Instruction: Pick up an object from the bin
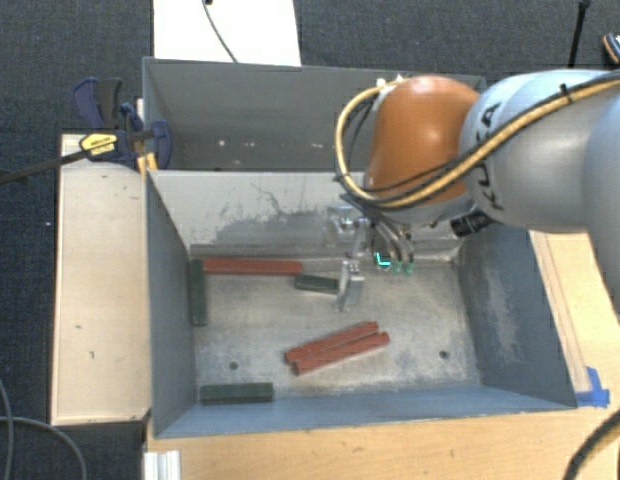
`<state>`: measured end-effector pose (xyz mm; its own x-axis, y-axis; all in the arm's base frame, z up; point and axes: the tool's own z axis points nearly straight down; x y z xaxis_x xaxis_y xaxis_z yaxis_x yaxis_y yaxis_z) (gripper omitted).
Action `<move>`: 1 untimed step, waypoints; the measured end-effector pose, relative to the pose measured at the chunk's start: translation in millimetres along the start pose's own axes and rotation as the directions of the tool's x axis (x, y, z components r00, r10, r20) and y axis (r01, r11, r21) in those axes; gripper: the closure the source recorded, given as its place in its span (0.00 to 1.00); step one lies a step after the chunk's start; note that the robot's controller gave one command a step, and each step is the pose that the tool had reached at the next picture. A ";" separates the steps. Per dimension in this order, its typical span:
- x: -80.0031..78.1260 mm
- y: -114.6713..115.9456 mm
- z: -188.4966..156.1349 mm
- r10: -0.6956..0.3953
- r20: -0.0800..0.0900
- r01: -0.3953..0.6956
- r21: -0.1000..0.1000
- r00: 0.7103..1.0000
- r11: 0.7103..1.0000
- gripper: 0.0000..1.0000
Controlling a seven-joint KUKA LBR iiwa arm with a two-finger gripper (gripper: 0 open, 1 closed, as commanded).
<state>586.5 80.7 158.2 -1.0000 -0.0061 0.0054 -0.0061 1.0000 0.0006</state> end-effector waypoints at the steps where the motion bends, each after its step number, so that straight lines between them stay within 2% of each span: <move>1: -2.9 -17.4 91.9 0.011 0.001 -0.011 0.000 1.000 1.000 0.00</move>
Offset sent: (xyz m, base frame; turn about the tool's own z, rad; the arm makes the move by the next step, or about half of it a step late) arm 0.0035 -0.0166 -0.0878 0.0086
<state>589.0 63.5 66.3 -1.0000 0.0046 0.0043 0.0046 1.0000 0.0000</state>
